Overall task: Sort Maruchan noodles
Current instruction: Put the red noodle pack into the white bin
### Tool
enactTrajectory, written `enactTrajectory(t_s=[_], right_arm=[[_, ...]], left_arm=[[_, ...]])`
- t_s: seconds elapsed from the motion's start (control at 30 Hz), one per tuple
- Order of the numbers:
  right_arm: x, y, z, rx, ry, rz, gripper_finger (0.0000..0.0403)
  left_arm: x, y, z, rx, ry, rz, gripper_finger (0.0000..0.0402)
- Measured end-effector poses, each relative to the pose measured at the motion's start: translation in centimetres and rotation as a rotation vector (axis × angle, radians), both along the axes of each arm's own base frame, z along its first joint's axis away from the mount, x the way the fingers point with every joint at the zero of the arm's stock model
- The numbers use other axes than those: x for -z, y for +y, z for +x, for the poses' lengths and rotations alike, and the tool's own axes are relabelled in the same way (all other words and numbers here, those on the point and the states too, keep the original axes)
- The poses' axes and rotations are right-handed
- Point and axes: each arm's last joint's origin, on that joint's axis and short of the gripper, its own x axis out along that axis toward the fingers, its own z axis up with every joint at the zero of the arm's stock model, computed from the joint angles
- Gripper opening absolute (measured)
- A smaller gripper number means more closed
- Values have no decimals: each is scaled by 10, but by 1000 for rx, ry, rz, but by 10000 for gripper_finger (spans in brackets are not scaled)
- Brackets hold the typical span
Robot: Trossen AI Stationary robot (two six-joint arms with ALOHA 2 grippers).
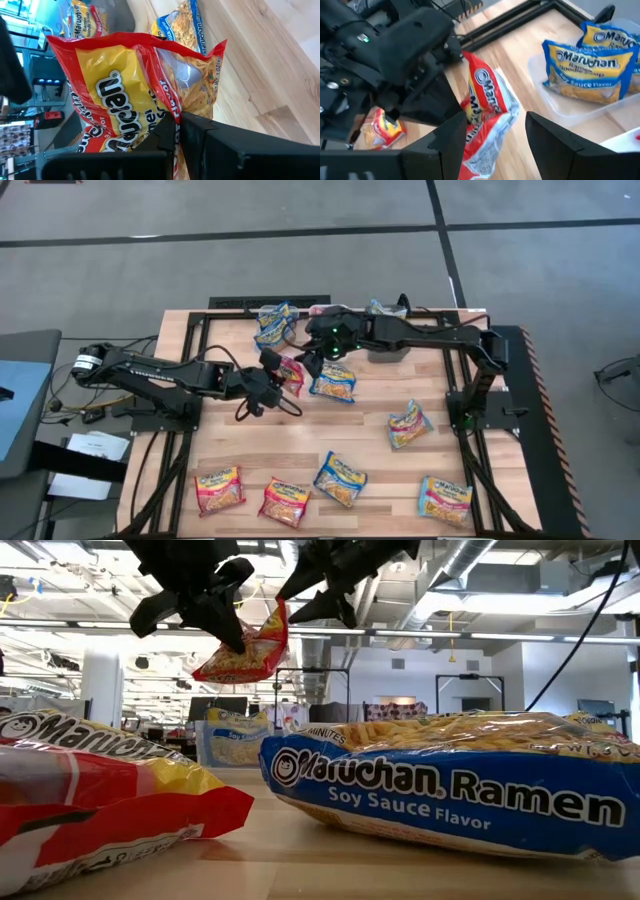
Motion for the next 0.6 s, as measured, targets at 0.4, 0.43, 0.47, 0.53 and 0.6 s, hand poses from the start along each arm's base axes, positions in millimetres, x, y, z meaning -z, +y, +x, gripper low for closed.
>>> enactTrajectory(t_s=[0.4, 0.43, 0.47, 0.53, 0.6], right_arm=[[1, 4, 0, -27, 5, 24, 228], [1, 4, 1, -28, 5, 24, 228], [1, 4, 1, -28, 5, 24, 228], [1, 4, 0, -26, 6, 24, 228], [1, 4, 0, -26, 6, 23, 228]], left_arm=[[-1, 3, 1, 15, 15, 68, 0], [-2, 4, 1, 5, 8, 72, 0], [-3, 6, 2, -6, -2, 77, 0], [-4, 9, 3, -17, -14, 92, 0], [-5, 10, 3, -15, -12, 108, 0]])
